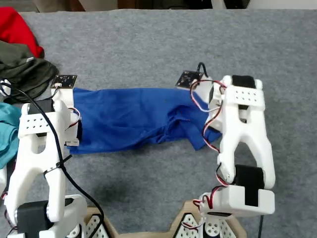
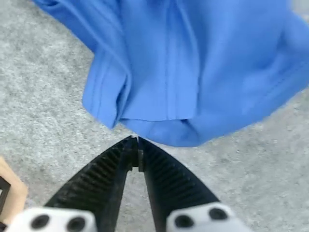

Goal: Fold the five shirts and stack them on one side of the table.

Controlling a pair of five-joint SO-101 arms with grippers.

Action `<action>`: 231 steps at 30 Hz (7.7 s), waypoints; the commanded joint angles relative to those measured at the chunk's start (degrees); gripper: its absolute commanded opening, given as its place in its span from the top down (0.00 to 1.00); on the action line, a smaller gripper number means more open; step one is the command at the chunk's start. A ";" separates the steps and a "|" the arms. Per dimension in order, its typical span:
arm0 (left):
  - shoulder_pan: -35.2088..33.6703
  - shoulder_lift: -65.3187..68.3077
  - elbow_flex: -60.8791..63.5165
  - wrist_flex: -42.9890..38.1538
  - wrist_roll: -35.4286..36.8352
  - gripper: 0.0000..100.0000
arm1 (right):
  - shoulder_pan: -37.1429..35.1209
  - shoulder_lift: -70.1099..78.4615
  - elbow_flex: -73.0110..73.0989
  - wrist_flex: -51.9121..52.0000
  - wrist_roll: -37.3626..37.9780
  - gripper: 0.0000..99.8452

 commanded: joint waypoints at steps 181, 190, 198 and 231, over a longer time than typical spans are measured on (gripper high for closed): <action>-8.44 58.86 -83.25 22.07 1.32 0.98 | 20.53 -25.98 11.82 5.89 -18.81 0.90; 6.95 58.86 -82.99 22.07 12.22 0.98 | 28.44 -25.63 11.91 4.57 -18.90 0.90; 26.73 58.77 -87.74 22.07 22.24 0.98 | 40.22 -25.63 14.37 4.66 -18.20 0.90; 46.33 69.49 -108.22 6.86 36.48 0.98 | 54.73 -25.63 24.57 -1.05 -5.54 0.90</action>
